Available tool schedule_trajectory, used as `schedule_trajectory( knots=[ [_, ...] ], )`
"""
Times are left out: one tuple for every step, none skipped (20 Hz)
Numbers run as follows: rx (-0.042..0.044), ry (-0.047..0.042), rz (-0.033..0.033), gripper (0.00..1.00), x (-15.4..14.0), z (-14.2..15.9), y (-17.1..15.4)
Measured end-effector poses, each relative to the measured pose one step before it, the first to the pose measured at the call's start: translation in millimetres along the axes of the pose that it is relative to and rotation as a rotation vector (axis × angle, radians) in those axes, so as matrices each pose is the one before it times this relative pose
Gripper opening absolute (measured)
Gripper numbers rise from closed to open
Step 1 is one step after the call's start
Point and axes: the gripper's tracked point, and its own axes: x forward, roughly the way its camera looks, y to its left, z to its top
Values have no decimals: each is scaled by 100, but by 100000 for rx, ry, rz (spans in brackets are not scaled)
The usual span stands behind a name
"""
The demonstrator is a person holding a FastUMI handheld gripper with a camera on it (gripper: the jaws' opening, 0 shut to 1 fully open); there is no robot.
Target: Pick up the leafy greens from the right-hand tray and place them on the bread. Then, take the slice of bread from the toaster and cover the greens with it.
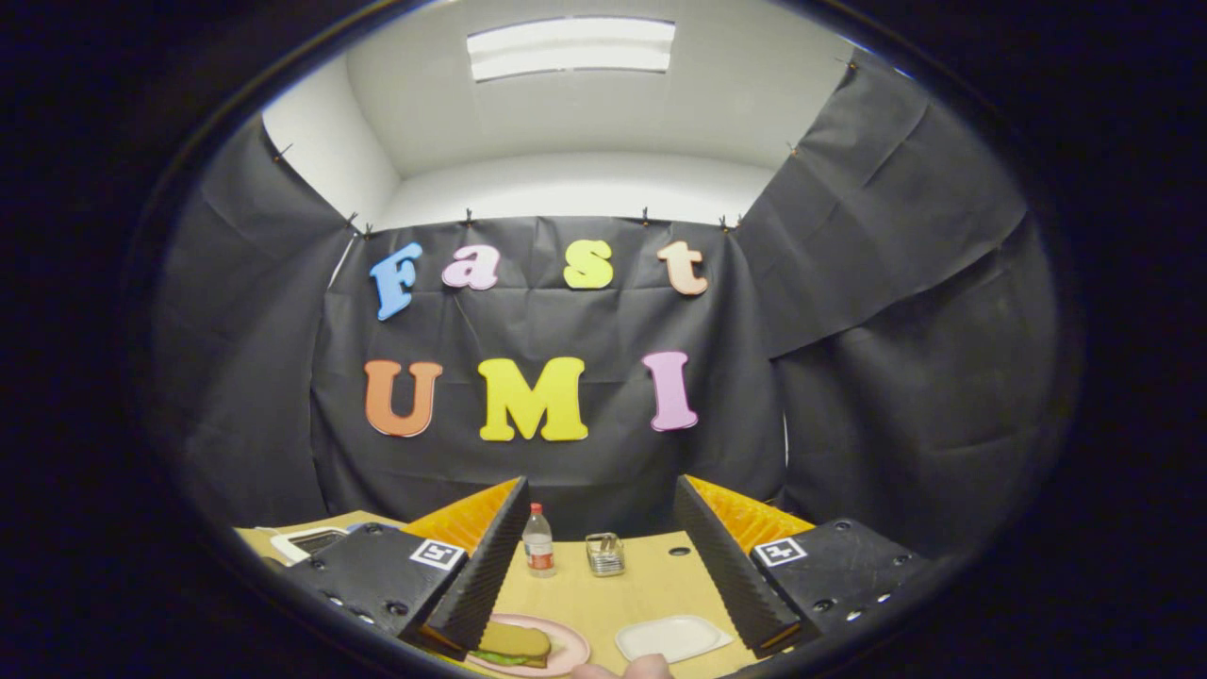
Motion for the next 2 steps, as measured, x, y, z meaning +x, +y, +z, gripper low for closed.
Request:
schedule_trajectory(
  knots=[
    [-1285, -643, -218, 95, -252, 221, 14],
    [-1207, -201, -27, 95, -299, 139, 130]
  ],
)
